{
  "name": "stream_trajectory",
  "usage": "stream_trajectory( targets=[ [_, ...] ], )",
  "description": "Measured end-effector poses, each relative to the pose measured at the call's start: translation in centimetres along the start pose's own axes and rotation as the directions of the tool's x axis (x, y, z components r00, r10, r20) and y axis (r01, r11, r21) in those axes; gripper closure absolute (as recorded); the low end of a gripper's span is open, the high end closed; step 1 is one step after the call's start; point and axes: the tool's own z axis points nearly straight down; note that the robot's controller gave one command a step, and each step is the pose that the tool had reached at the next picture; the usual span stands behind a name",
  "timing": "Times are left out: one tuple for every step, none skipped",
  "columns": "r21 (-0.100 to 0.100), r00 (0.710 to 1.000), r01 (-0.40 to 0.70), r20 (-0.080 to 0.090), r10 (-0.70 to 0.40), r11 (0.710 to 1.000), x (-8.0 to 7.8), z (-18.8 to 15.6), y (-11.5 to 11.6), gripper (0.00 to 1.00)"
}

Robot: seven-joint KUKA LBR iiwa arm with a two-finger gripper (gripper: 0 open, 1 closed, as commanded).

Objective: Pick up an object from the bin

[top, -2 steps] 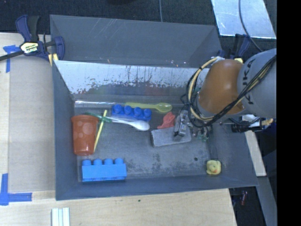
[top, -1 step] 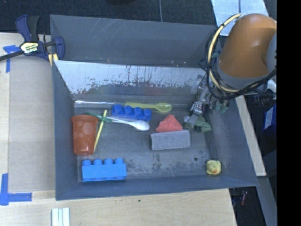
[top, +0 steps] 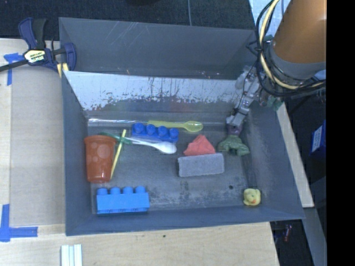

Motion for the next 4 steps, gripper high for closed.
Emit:
stream_trajectory(
  targets=[
    [-0.001,1.000,0.002,0.004,-0.002,1.000,3.7,4.9,0.7,0.00],
    [-0.002,0.998,0.064,0.011,-0.064,0.998,2.9,6.8,1.8,0.00],
    [-0.001,0.998,0.058,0.008,-0.058,0.998,5.6,12.2,2.1,0.00],
    [-0.004,0.999,0.037,0.022,-0.037,0.999,7.0,17.5,1.1,0.00]
  ],
)
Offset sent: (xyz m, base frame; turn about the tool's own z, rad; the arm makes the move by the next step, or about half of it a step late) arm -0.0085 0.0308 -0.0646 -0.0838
